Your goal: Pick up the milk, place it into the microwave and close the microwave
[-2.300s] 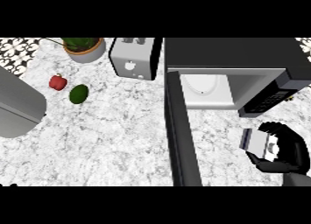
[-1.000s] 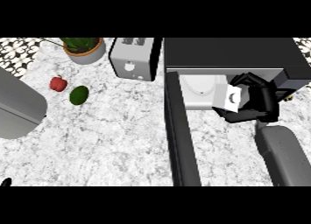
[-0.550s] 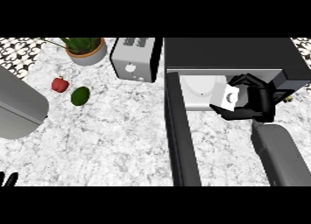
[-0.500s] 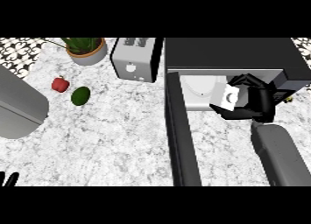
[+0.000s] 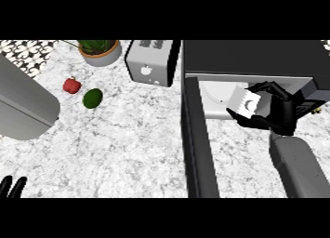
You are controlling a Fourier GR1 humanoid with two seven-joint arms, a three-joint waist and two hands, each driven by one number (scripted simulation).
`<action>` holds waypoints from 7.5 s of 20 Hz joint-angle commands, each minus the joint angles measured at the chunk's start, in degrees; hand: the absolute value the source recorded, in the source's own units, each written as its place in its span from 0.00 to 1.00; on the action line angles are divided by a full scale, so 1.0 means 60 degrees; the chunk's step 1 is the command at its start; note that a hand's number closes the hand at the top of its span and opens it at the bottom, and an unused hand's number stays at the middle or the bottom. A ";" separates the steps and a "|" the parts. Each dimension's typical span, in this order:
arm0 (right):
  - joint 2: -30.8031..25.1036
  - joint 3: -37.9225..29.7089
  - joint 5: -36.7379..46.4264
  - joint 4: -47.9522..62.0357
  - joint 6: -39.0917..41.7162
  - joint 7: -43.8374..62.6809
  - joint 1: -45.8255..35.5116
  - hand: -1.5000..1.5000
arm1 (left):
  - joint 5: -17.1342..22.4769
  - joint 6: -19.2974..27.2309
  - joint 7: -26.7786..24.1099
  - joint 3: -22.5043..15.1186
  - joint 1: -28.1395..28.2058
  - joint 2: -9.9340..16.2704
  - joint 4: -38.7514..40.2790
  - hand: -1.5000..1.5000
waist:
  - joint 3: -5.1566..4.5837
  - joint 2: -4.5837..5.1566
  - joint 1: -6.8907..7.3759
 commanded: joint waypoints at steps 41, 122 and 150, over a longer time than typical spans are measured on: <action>0.0107 -0.0499 0.1264 0.2080 -0.2382 0.0983 -0.1211 0.00 | -0.1554 0.0220 0.0767 -0.1059 -0.1693 0.0075 0.0470 0.00 | -0.0105 0.0730 0.1476; -0.2246 -0.0771 -0.3931 -0.6557 0.5819 0.2530 0.6361 0.00 | 0.0336 0.7444 0.1359 -0.9829 -1.1544 -0.1294 1.0488 1.00 | -0.0172 0.0321 -0.1597; -0.3805 -0.0574 -0.6310 -0.7774 0.7908 0.3676 0.5542 0.00 | 0.4437 0.8945 -0.0104 -0.6836 -1.5310 -0.1299 1.2522 1.00 | -0.0207 0.0925 -0.3349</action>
